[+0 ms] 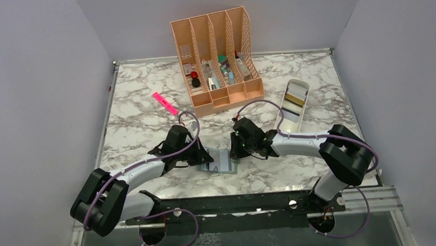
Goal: Put the credit cards into the card holder
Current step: Insert the credit card into the card holder.
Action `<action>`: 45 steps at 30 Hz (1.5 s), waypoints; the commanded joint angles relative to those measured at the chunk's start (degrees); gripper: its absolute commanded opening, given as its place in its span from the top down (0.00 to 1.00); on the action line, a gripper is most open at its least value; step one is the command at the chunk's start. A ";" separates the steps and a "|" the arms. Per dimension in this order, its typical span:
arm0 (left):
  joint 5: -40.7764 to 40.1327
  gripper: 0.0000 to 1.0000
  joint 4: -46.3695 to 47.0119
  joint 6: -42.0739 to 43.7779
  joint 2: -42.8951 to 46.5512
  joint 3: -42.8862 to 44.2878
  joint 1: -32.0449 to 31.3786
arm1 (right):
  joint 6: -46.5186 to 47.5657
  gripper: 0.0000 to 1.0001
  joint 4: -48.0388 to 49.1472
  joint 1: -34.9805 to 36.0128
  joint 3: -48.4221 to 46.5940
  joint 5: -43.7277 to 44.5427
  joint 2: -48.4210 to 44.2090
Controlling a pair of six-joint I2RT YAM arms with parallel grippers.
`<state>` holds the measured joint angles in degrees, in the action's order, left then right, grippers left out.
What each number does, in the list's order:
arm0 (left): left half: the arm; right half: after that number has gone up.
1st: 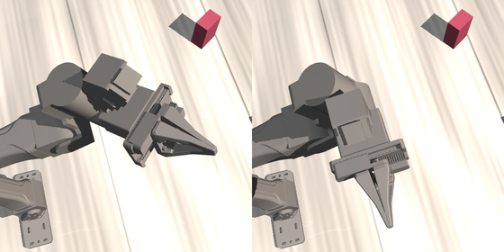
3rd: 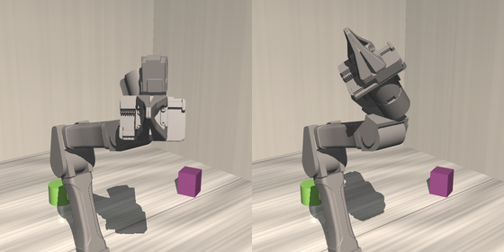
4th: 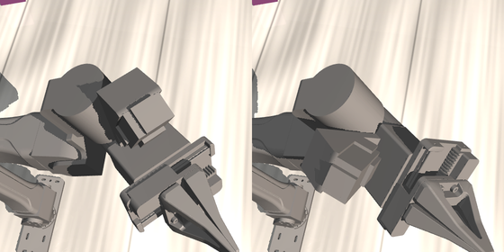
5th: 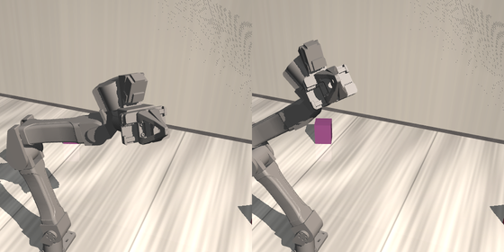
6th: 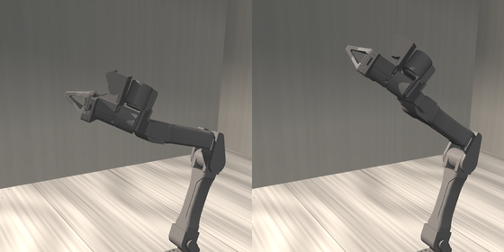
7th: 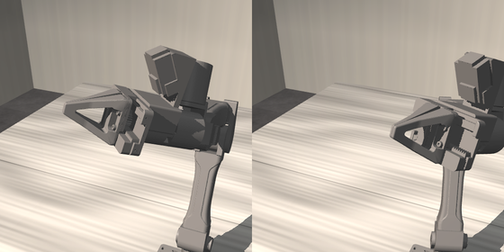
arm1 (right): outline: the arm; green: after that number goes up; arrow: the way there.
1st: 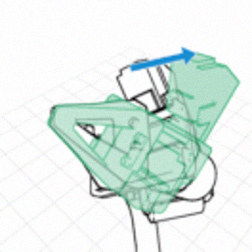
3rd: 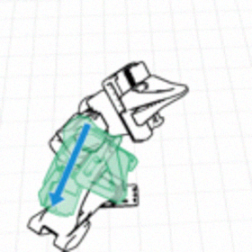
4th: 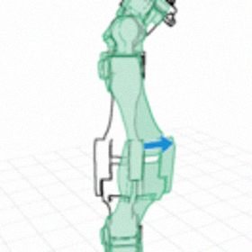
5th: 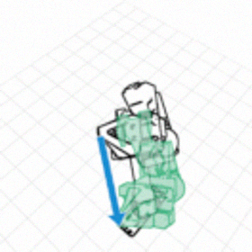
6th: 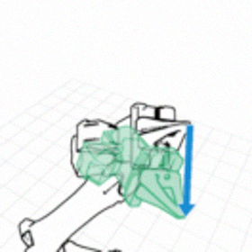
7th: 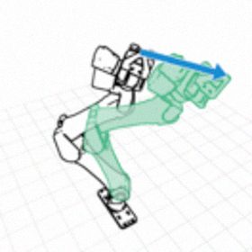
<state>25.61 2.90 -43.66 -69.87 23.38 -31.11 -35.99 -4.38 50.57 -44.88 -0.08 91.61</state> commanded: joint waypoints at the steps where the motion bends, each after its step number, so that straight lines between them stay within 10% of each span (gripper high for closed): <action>1: 2.42 1.00 2.64 -0.27 -0.76 -2.05 0.15 | -0.14 0.77 0.39 0.32 0.50 0.78 1.32; 45: -0.62 1.00 2.78 1.34 -4.02 -1.48 0.00 | -0.84 0.76 0.09 0.32 -0.80 -0.11 1.36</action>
<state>25.93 9.87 -43.33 -73.63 21.78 -31.09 -36.58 -3.84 50.57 -44.93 -0.30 91.94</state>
